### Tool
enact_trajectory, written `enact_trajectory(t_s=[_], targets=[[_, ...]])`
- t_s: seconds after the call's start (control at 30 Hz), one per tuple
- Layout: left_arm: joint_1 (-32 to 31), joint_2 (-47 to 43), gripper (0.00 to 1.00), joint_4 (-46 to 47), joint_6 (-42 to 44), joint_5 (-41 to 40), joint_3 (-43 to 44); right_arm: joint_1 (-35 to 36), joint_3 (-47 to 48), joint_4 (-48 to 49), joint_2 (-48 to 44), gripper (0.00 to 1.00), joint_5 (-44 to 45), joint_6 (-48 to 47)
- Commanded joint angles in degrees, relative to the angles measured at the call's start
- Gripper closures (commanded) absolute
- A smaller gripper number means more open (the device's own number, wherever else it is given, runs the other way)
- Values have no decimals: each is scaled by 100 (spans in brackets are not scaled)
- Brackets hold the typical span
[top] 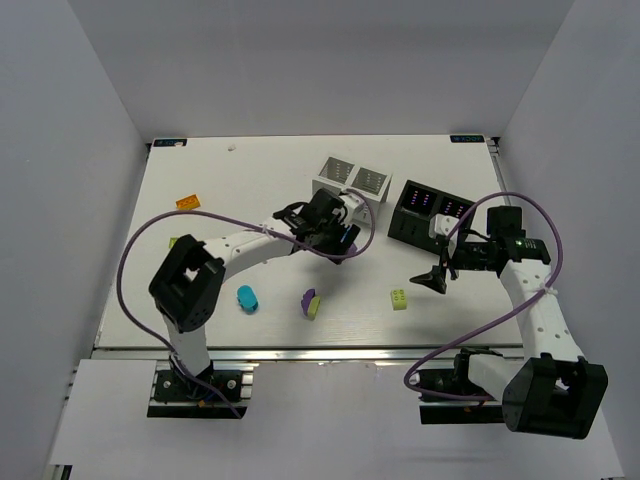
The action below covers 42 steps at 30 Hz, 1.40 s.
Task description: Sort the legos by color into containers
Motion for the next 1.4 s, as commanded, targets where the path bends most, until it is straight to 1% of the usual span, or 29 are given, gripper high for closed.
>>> enact_trajectory(t_s=[0.0,0.17,0.4,0.53,0.63,0.73,0.77,0.87,0.9,0.93,0.97,1.03,1.07,1.13,1.17,1.2,1.23,1.27,1.3,1.37], targets=[[-31,240,23,-157,666,208,440,-5,-69,179,-127,11,-183,204],[-22,696,22,-174,921,199,764,-5,-78,223,-83,11,-200,275],[-22,1241,23,-270,1045,401,1240,4,-95,302,-39,11,-174,363],[-22,1391,29,-324,1080,410,1354,-5,-95,355,-39,11,-139,433],[-22,1444,36,-368,1080,358,1363,-5,-95,416,-39,11,-130,495],[-23,1436,50,-368,1071,322,1372,-5,-69,469,-39,11,-148,573],[-22,1383,60,-333,1028,340,1372,-5,-60,487,-39,11,-156,600],[-22,1147,70,-245,888,445,1354,-5,1,539,-56,11,-191,749],[-31,1058,75,-157,835,558,1328,-5,19,627,-74,12,-183,845],[-23,962,77,-104,773,647,1311,-5,19,784,-91,13,-157,1064],[-22,761,79,-60,651,743,1293,-5,1,1195,-144,14,-69,1693],[-31,566,82,124,483,1086,1293,-5,10,1514,-197,19,1,2136],[-31,470,83,194,256,1183,1302,-5,-7,1689,-267,22,63,2600],[-31,232,85,396,-8,1437,1337,-5,-25,2234,-355,32,133,3068],[-31,170,86,545,-88,1499,1354,-5,-60,2427,-433,38,264,3540],[-31,74,86,607,-254,1604,1424,-5,-78,2821,-478,59,370,3797],[-31,38,86,678,-325,1658,1459,-5,-95,3025,-513,76,493,4052],[-31,29,86,835,-404,1710,1512,-5,-113,3210,-592,89,772,4507],[-23,29,86,924,-492,1781,1634,-14,-148,3568,-636,100,914,4738],[-31,73,86,1300,-817,1939,1732,-14,-183,3843,-741,100,1300,5064]])
